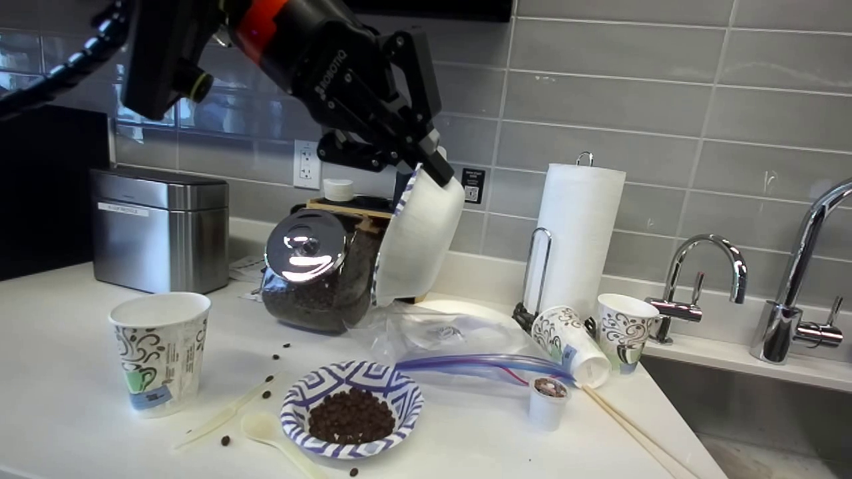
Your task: Pour contents of the right plate onto the left plate
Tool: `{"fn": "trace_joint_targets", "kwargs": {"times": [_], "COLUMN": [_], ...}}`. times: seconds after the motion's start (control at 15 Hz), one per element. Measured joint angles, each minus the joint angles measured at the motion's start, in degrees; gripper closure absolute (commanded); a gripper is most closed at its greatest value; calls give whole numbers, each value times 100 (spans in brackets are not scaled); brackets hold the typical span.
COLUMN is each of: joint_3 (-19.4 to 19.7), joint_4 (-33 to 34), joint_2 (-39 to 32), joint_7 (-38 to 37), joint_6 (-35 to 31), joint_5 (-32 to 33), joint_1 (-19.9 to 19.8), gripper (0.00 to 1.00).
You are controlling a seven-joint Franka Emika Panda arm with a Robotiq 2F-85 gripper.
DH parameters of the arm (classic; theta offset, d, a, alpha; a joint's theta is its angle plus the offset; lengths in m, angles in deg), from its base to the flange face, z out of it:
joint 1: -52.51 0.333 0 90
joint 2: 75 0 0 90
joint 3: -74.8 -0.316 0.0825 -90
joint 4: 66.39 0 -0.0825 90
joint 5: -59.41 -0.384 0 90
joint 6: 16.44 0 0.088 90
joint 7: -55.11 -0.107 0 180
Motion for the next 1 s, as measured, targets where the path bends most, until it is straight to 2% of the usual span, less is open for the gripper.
{"fn": "trace_joint_targets", "kwargs": {"times": [0.53, 1.0], "joint_3": [-27, 131], "joint_4": [0, 1], "joint_2": [-1, -20], "joint_7": [-556, -684], "joint_6": [480, 587], "joint_5": [634, 675], "joint_1": [356, 526], "gripper": [99, 99]}}
